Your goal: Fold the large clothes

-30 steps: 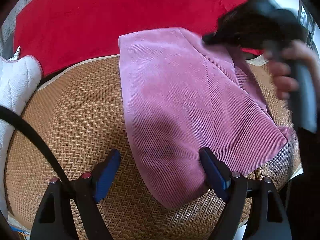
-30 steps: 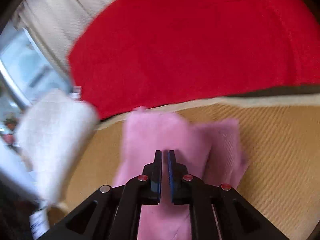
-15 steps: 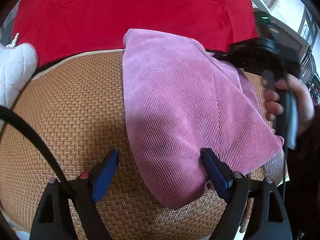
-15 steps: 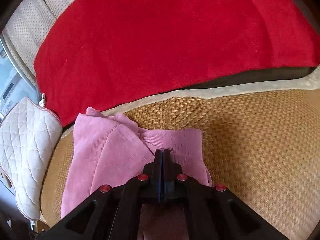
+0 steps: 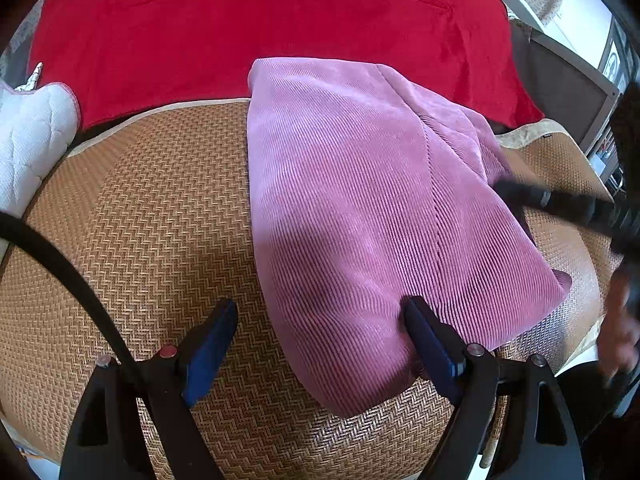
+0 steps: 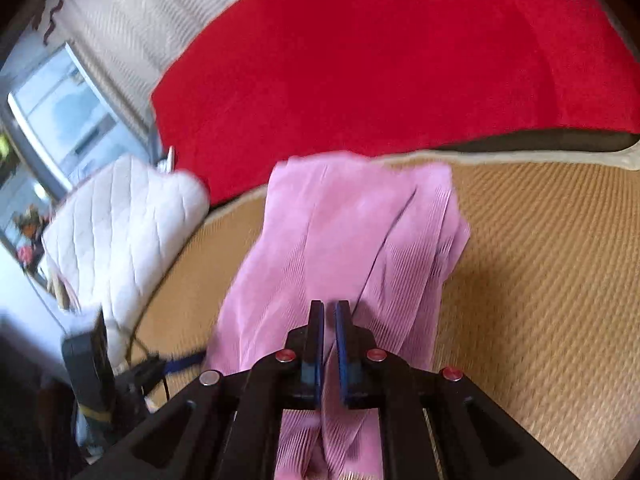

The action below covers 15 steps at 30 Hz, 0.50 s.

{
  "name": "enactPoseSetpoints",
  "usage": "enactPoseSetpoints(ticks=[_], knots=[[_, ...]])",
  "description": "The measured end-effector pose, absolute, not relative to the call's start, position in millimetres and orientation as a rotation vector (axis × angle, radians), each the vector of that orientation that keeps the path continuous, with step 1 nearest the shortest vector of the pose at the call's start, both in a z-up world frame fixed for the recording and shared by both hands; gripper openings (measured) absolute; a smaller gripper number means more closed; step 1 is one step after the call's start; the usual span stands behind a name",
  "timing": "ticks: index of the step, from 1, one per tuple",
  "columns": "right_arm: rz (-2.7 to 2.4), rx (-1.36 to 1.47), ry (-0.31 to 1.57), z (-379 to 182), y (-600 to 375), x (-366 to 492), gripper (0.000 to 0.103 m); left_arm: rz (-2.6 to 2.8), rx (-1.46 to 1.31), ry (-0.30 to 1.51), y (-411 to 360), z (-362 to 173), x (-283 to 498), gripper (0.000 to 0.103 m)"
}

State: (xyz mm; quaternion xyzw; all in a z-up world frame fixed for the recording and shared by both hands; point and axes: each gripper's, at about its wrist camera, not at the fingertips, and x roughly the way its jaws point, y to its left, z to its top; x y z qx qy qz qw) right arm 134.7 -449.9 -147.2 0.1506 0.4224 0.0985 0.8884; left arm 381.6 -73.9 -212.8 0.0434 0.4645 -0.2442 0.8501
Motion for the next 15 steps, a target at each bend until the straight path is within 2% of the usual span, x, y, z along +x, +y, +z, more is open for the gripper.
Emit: enactPoseSetpoints(ticks=[4,12,15], knots=[[0.161,0.273,0.912,-169.1,-446.9,125.8,0.007,-0.505,0.100,0.977,-76.6,-214.5,378.9,0.086],[0.210,0.269,0.819,-128.4,-435.4,98.8,0.009,-0.495,0.122,0.969,-78.4,-211.5,378.4,0.086],[0.256,0.273,0.821,-133.2,-425.4,90.8,0.009,-0.493,0.126,0.969,-79.6,-208.3,374.7,0.086]])
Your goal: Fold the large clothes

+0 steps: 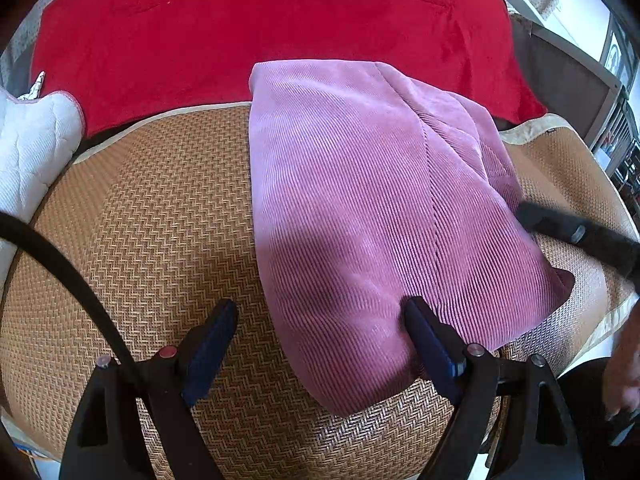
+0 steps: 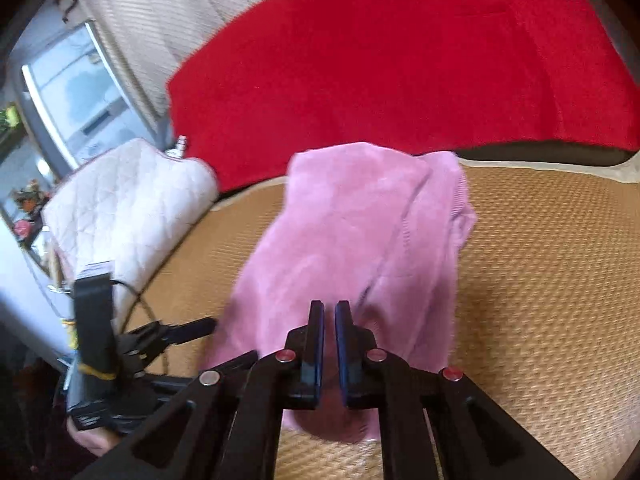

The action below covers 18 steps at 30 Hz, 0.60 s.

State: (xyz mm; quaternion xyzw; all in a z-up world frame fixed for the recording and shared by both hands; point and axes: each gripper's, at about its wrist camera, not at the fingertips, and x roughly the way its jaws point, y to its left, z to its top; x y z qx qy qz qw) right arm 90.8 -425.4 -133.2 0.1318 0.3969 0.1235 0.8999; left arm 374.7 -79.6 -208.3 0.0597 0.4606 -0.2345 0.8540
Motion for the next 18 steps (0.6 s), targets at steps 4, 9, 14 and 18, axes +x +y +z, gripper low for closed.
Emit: enactPoseSetpoints(ticks=[4,9,14,18], knots=[[0.220,0.265,0.905,-163.6,-426.9,100.9,0.007,-0.495,0.137,0.971,-84.7,-208.5,373.2,0.086],[0.223,0.317,0.911,-159.5,-437.3,102.3,0.007,-0.492,0.134,0.968,-85.1,-207.9,374.0,0.086],[0.227,0.328,0.856,-142.7,-439.9,100.8,0.007,-0.489,0.141,0.963,-85.7,-206.5,372.7,0.086],[0.198,0.317,0.818,-130.4,-445.4,111.1,0.007,-0.490,0.139,0.964,-86.2,-205.0,371.6,0.086]])
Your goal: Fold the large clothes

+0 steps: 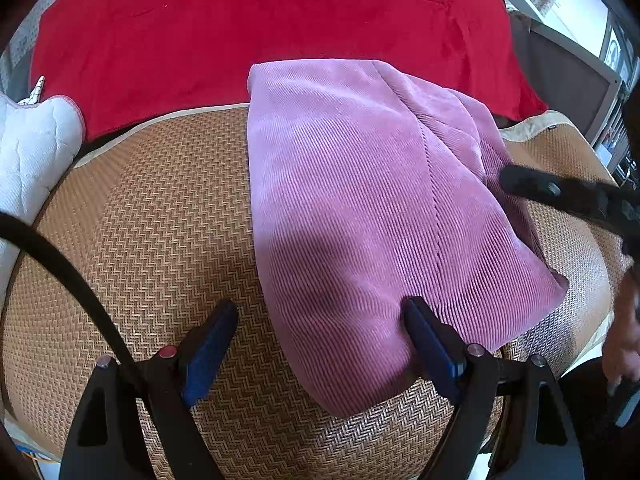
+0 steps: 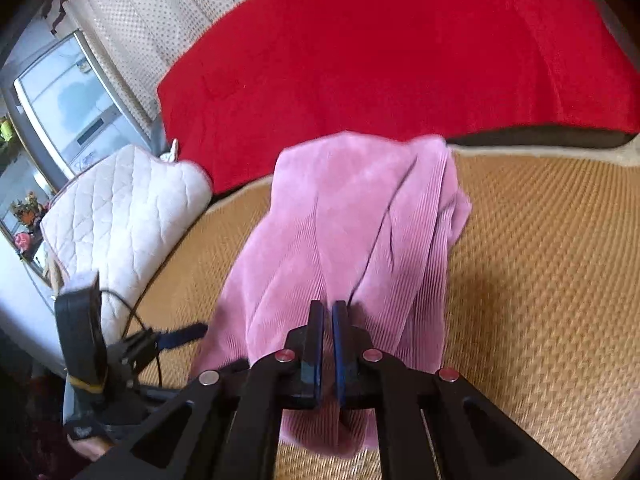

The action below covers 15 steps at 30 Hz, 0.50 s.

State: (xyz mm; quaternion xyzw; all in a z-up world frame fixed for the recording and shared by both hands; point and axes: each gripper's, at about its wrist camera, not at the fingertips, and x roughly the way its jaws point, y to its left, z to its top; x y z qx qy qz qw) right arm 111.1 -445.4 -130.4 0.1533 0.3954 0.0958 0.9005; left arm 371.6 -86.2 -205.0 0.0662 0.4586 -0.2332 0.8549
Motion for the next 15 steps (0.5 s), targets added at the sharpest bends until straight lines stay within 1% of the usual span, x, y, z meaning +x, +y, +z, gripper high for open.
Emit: enactPoseSetpoints(ticks=[2,4,6,10,15], knots=[[0.156,0.317,0.830,-135.3,-449.2,122.9,0.007,-0.493,0.137,0.966,-86.1,-205.0,371.9,0.086],[0.126,0.307,0.884,-151.4,-452.2,137.4,0.007,-0.497,0.131,0.970,-85.4,-203.9,373.0,0.086],[0.179,0.367,0.872,-160.2,-458.6,140.1,0.007,-0.508,0.130,0.981,-83.5,-201.5,375.3,0.086],[0.215,0.397,0.871,-155.6,-464.9,136.3,0.007,-0.567,0.047,1.043,-65.7,-187.1,386.6,0.086],[0.252,0.472,0.833,-148.0,-491.9,123.4,0.007,-0.512,-0.050,0.978,-29.1,-168.3,399.5,0.086]])
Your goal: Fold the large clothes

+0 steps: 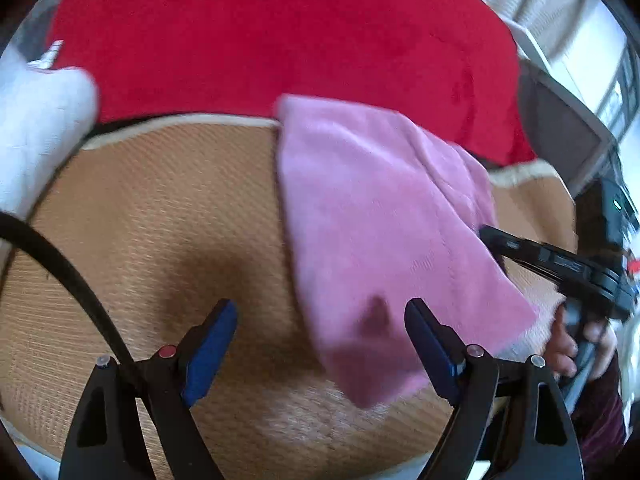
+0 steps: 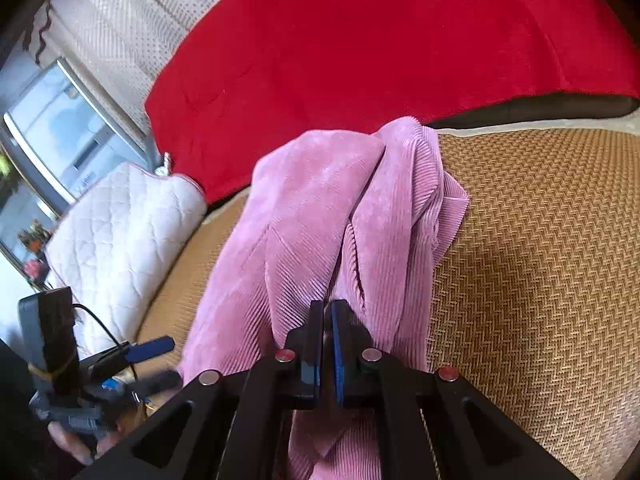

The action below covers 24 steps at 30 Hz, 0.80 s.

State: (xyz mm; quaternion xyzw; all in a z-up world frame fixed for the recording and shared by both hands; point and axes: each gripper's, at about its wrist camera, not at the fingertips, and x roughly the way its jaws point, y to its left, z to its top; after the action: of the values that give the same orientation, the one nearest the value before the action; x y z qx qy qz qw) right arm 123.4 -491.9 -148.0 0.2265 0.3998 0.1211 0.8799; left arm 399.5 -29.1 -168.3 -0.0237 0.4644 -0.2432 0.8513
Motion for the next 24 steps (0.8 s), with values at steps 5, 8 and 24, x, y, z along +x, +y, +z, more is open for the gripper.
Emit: enactPoseSetpoints(ticks=[5,8,24], knots=[[0.237,0.553,0.720,-131.7,-524.2,108.9,0.009,-0.495,-0.161,1.073,-23.6,-190.2,417.6,0.086],[0.189,0.608,0.715,-132.5,-544.6,106.0,0.040,-0.497,-0.164,1.068,-30.8,-192.4,420.9,0.086],[0.069,0.336,0.802,-154.9,-511.4,120.9,0.038,-0.475,0.039,0.992,-96.7,-206.7,408.1,0.088]])
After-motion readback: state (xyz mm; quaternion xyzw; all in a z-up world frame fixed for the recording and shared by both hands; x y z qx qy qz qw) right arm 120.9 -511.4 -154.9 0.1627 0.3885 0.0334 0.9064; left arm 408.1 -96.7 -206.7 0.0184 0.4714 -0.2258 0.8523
